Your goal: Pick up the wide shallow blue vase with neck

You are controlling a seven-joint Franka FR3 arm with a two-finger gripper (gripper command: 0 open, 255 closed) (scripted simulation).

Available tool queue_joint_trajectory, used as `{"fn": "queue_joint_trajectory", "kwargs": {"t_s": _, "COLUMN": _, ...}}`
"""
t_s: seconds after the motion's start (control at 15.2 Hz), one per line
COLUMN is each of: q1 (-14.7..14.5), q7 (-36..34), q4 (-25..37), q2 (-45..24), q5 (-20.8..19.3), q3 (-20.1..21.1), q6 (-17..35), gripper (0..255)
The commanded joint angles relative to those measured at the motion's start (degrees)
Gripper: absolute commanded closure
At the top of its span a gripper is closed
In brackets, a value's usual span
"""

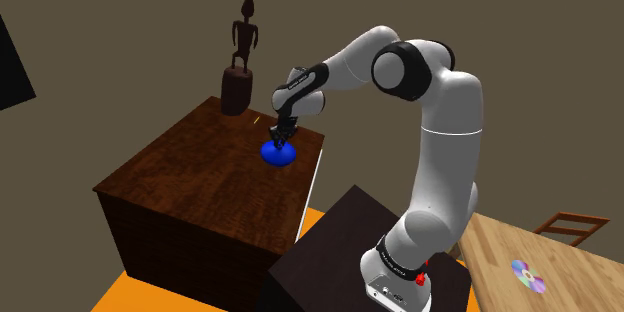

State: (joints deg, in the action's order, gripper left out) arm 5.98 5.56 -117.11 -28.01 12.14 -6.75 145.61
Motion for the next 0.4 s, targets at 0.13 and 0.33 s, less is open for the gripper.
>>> {"fn": "queue_joint_trajectory", "kwargs": {"t_s": 0.13, "q1": -0.2, "q7": -0.5, "q4": -0.1, "q2": 2.4, "q5": -0.7, "q3": -0.5, "q6": -2.3, "gripper": 255}}
{"fn": "queue_joint_trajectory", "kwargs": {"t_s": 0.33, "q1": -0.3, "q7": -0.7, "q4": -0.1, "q2": 3.1, "q5": -0.9, "q3": -0.7, "q6": -3.0, "gripper": 255}}
